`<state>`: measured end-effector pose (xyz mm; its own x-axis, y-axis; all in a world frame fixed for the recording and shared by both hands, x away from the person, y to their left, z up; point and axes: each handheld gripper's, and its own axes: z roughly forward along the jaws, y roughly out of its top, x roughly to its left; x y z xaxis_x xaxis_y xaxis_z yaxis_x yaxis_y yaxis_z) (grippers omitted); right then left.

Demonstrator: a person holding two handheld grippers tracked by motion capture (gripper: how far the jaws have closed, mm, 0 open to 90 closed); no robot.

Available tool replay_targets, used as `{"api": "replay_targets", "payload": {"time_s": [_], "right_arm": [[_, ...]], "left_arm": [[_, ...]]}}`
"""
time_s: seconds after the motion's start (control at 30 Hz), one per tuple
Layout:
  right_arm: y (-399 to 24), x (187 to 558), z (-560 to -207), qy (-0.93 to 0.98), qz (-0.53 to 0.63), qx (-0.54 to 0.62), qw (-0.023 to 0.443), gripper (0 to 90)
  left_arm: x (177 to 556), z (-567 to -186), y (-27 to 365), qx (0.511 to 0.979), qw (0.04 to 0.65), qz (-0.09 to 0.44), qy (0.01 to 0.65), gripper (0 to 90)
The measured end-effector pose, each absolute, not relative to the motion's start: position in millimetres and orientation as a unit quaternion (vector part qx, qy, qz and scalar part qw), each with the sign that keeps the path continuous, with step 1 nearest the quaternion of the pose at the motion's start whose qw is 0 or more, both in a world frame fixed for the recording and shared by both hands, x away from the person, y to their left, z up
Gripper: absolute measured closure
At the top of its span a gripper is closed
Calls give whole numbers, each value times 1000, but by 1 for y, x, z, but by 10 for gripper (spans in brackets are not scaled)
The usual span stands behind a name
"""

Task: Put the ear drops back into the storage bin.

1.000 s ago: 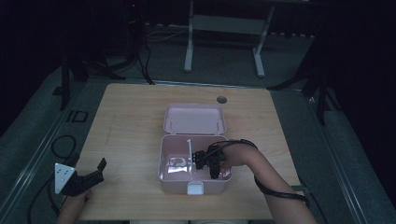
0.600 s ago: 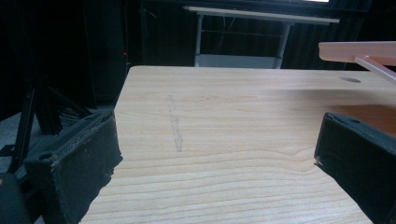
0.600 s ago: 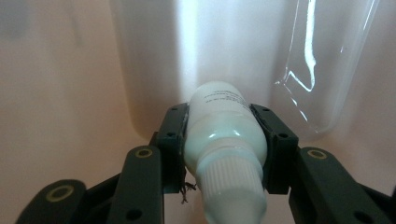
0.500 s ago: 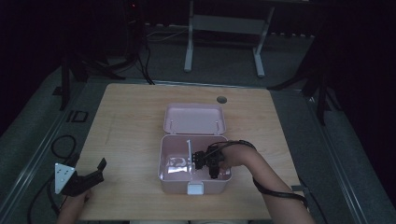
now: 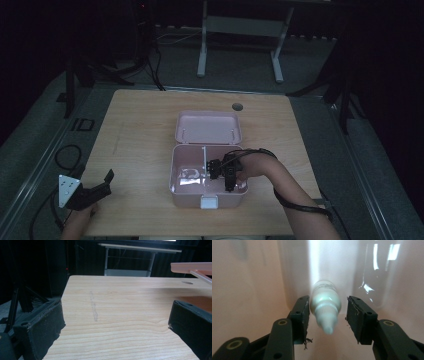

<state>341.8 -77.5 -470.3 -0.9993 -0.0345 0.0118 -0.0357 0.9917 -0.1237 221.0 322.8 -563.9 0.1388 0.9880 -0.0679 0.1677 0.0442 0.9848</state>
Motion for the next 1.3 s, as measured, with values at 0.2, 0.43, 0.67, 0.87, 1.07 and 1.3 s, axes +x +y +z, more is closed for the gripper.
{"api": "replay_targets", "payload": {"time_s": [0.2, 0.43, 0.67, 0.87, 1.07, 1.3], "right_arm": [[-80, 340, -451, -999, 39, 16, -7, 478], [-90, 338, -415, -1000, -18, 14, -3, 281], [-107, 338, -393, -998, -56, 13, -18, 198], [-126, 341, -380, -997, -74, -5, -35, 202], [-147, 343, -372, -995, -83, -24, -52, 204], [-174, 346, -377, -993, -87, -54, -54, 204]], "left_arm": [[221, -564, 323, 560, 505, 406, 515, 4], [221, -564, 323, 560, 506, 405, 516, 4], [221, -564, 323, 560, 506, 406, 516, 4], [221, -564, 323, 560, 505, 406, 516, 4], [221, -564, 323, 560, 505, 407, 515, 4], [221, -564, 323, 559, 506, 406, 516, 4]]}}
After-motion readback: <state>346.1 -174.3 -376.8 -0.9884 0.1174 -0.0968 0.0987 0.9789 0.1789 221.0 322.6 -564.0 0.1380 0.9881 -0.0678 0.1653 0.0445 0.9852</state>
